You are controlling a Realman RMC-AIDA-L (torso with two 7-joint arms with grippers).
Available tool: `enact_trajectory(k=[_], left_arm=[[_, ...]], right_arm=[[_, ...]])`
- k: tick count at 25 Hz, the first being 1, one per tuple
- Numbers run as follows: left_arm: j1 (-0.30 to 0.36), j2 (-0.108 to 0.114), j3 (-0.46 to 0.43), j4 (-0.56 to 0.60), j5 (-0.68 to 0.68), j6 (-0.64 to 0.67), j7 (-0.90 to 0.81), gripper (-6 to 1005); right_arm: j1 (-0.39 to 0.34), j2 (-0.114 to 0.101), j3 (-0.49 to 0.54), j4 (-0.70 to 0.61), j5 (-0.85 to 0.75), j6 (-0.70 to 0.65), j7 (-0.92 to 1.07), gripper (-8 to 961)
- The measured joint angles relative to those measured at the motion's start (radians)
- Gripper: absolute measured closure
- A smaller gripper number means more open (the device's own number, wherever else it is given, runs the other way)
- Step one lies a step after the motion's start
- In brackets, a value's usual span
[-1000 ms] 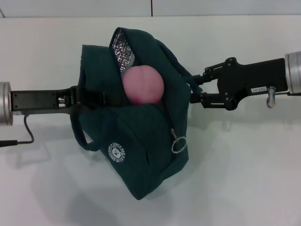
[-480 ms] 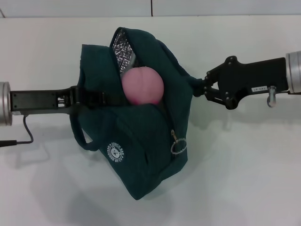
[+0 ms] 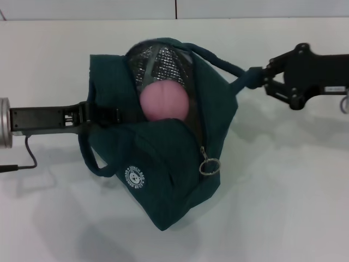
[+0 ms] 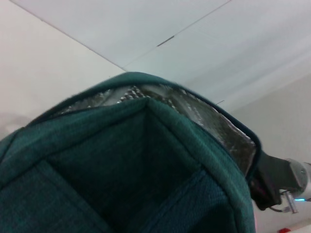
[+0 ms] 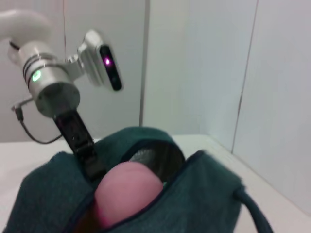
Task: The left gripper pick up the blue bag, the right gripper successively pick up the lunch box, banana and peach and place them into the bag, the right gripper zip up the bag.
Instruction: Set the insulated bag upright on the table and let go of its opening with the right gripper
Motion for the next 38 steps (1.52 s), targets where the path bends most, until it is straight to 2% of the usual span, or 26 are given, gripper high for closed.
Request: enact_trajectory(k=[5,11,18,22,27,38], left_arm=[[0.005,0.002,0.000,0.000,0.001,0.000,-0.002,957],[-0.011,0.004,0.002,0.000,0.003,0.001,-0.003,957],[-0.062,0.006,0.008,-0.044,0.029,0.002,0.012,957],[-0.087,0.006,0.008,-0.084,0.062,-0.001,0.022,957],[-0.084,0.006,0.009,-0.092,0.062,-0.001,0.041,957],[-0.066,0.001,0.005,-0.104,0.062,-0.001,0.063,957]], right_arm=[[-0.028,0.000,0.090,-0.017,0.019,-0.097,0.003,872],[-0.066,0.001,0.129,-0.051,0.041,-0.154,0.003,849],[-0.106,0.002,0.124,-0.100,0.078,-0.226,-0.004,822],[-0.094,0.002,0.098,-0.079,0.074,-0.242,-0.004,806],[-0.092,0.002,0.075,-0.073,0.069,-0.239,0.001,786],[-0.106,0.001,0.097,-0.046,0.073,-0.235,0.002,743]])
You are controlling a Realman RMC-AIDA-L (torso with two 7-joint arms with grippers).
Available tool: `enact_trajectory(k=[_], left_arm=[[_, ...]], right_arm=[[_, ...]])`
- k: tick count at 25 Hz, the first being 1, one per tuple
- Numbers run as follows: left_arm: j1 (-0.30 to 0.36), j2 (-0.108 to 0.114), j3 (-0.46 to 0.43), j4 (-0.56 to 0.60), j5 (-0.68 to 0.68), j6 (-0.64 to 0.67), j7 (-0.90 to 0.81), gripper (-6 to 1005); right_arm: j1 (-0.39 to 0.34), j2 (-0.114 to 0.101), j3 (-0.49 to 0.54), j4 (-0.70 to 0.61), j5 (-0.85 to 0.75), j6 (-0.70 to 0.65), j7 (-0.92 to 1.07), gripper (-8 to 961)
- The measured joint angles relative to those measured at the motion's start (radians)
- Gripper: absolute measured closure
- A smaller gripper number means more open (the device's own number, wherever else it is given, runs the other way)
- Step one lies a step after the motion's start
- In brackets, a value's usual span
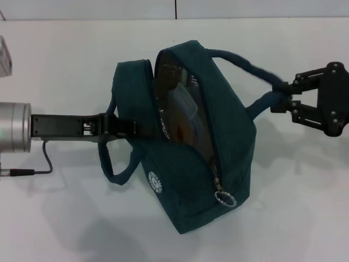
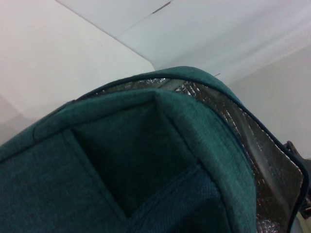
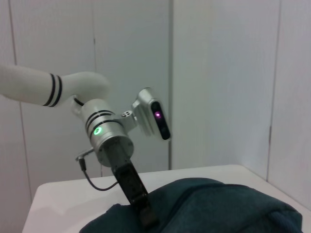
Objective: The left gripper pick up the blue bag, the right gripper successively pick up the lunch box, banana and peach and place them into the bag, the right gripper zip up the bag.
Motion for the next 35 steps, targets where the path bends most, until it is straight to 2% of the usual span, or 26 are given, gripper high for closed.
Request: enact_trajectory(k=[6,11,17,24,30,35], left_arm=[[0.005,-0.001,-0.003,0.000,-0.001,-0.009,0.006,957],[0.009,0.001,-0.003,-0.007,-0.002,-0.017,0.006,957],[0.009,0.001,-0.003,-0.012,-0.002,-0.026,0.006,957],[0.010,-0.001,-0.003,-0.012,-0.002,-0.027,0.006,957],[0.010,0.000,-0.003,-0.011,-0.002,-0.028,0.006,957],[0.009,0.002,-0.003,-0.011,-0.004,-0.028,0.006,957]], right_arm=[[-0.006,0.000,0.010,0.006,0.002,-0.015,-0.001,720],[-0.015,0.001,0.047,0.006,0.024,-0.049,-0.011,500],[-0.061,0.000,0.077,0.015,0.154,-0.100,-0.076,276],[-0.070,-0.003,0.099,0.020,0.150,-0.217,-0.116,276],[-0.072,-0.004,0.093,0.022,0.041,-0.262,-0.127,275],[-0.073,-0.002,0.071,0.083,-0.047,-0.265,-0.146,275]])
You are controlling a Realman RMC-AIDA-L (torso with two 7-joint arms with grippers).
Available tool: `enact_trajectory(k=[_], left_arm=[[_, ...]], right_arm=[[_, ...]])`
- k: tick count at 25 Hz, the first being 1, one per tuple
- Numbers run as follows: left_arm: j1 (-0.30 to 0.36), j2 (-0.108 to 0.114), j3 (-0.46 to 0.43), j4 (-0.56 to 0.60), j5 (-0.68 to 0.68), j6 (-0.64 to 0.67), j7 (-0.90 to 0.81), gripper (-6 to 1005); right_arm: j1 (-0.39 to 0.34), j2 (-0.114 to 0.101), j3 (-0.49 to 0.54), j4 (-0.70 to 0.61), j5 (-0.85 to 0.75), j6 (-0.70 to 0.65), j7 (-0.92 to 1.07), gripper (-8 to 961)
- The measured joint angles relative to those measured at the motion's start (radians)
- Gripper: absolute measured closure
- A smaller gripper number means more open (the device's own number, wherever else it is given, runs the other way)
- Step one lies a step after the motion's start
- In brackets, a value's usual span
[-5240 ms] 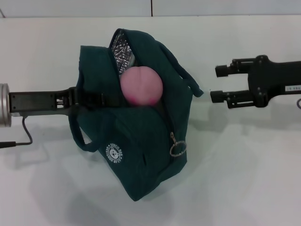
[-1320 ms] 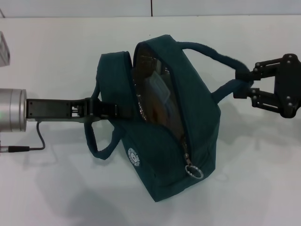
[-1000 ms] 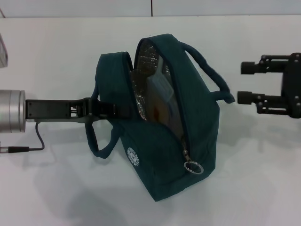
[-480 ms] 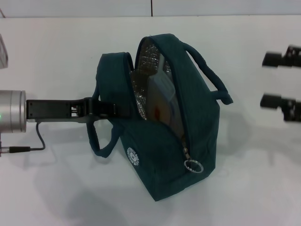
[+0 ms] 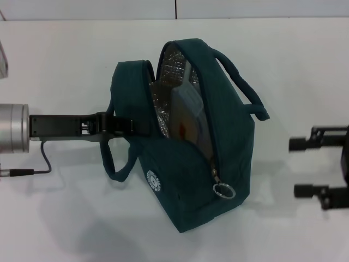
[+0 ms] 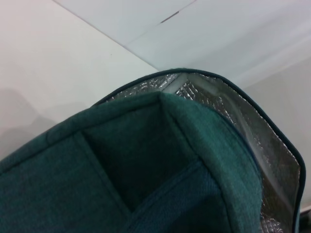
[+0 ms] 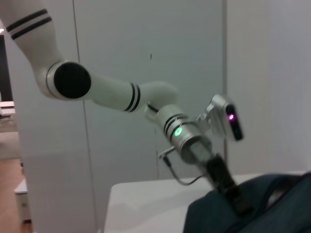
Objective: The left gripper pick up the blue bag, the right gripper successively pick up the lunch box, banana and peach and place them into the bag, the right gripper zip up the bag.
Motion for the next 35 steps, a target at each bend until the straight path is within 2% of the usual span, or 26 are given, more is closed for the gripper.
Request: enact_trajectory(k=[5,10,18,22,28,35], left_arm=[[-0.003,0.001,-0.002,0.000,-0.005,0.000,-0.001,956],[-0.006,-0.004,-0.003,0.000,-0.007,0.000,-0.002,956],[-0.008,-0.004,-0.003,0.000,-0.008,0.000,-0.003,956],[-0.008,-0.004,-0.002,0.000,-0.008,0.000,-0.003,956],[-0.009,-0.002,-0.002,0.000,-0.008,0.000,-0.005,956],[-0.009,-0.001,-0.002,0.000,-0.008,0.000,-0.005,956]], right_arm=[[0.013,0.002,-0.033,0.122,-0.012,0.013,-0.058,286],[0.059,0.007,-0.065,0.270,-0.004,0.074,-0.101,290],[0.120,0.015,-0.095,0.414,-0.001,0.151,-0.128,292],[0.134,0.016,-0.130,0.439,0.002,0.174,-0.138,293],[0.134,0.018,-0.243,0.441,0.063,0.225,-0.140,294],[0.135,0.017,-0.259,0.444,0.079,0.238,-0.140,294]])
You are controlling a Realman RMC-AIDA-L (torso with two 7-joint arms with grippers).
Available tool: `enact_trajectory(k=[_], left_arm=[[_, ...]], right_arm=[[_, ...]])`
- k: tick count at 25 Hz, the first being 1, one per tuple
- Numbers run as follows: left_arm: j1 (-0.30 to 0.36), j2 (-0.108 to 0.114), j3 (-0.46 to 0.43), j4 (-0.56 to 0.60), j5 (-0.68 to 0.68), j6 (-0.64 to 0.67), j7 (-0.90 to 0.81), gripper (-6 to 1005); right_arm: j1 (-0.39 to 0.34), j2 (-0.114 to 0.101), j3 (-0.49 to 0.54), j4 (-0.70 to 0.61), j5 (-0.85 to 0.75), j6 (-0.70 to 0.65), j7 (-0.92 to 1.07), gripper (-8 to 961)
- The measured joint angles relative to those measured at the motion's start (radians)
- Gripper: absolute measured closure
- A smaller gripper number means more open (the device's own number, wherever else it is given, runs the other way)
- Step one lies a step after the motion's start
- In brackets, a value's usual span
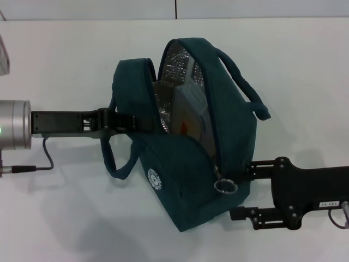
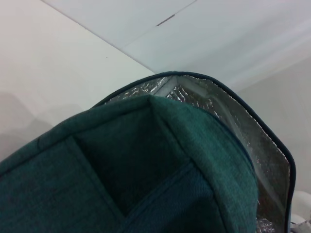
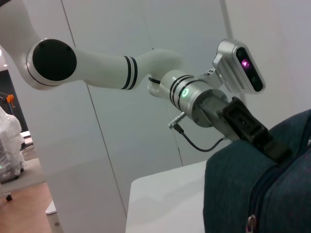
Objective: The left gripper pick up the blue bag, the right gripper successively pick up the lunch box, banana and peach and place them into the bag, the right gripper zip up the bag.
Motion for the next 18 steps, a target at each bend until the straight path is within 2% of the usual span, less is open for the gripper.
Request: enact_trajectory(k=[6,12,18], left_arm=[[0.000,-0.001,0.000,0.000,0.000,0.000,-0.001,956],[0.000,0.000,0.001,0.000,0.000,0.001,-0.001,956],[0.000,0.000,0.000,0.000,0.000,0.002,-0.001,956]], right_arm=[[0.004,0.000,-0.061,0.023,0.069,0.047,0.001,388],[0.009,0.000,-0.076,0.024,0.079,0.055,0.001,613],[0.005,0.000,-0.076,0.024,0.103,0.064,0.001,663]])
